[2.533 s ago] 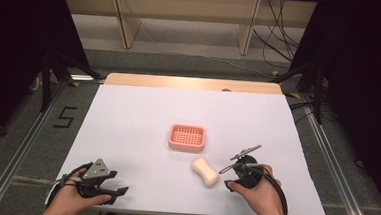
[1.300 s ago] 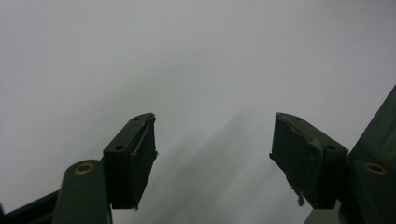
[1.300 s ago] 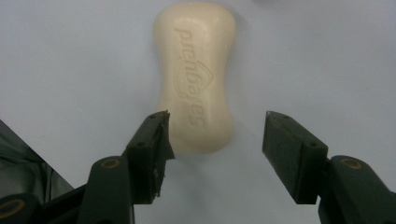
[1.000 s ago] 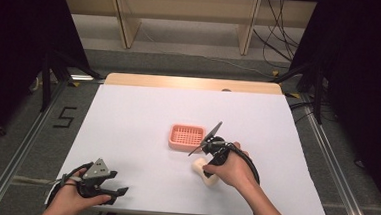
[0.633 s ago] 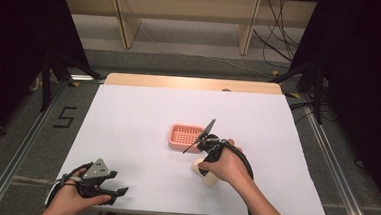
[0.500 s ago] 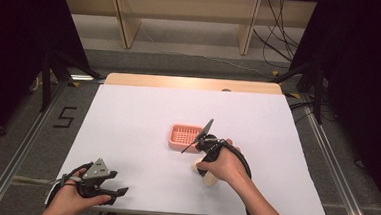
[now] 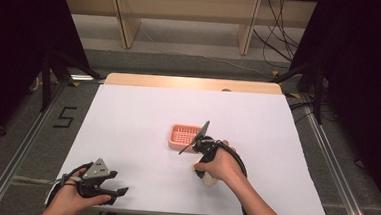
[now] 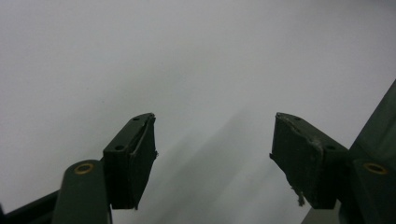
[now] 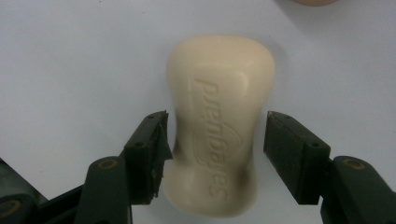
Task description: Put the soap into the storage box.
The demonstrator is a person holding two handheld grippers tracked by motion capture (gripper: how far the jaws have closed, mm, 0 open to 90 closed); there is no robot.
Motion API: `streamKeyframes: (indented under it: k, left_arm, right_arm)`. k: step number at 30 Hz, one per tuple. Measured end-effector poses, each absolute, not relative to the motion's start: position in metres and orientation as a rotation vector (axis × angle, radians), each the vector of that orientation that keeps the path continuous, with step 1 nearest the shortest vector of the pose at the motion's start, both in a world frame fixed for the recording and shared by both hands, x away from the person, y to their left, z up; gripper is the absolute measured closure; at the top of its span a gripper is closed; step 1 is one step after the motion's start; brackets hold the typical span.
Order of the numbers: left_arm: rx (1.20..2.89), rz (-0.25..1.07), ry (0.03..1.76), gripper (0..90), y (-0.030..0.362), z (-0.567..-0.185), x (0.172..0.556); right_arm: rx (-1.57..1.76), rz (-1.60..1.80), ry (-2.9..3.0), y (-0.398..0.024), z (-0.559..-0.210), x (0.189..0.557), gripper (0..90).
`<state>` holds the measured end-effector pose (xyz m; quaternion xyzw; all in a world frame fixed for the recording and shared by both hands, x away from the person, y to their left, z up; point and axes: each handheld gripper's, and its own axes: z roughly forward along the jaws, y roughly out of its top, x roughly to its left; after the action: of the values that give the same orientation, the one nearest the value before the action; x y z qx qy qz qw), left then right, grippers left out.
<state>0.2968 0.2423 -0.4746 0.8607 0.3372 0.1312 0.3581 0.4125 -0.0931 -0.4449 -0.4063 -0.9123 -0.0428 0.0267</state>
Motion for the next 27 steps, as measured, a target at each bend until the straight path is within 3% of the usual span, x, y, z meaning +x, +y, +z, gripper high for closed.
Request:
streamKeyframes:
  k: [13,21,27]
  left_arm:
    - [2.219,0.319,0.884,30.3,0.242,-0.475,0.296]
    - [2.22,0.32,0.879,30.3,0.242,-0.475,0.296]
    - [2.222,0.328,0.876,30.3,0.242,-0.475,0.296]
  right_arm:
    - [-1.209,-0.103,-2.849,-0.092,-0.457,0.416,42.4]
    - [-1.187,-0.07,-2.868,-0.089,-0.457,0.415,50.1]
    - [-1.18,-0.07,-2.86,-0.09,-0.456,0.414,50.4]
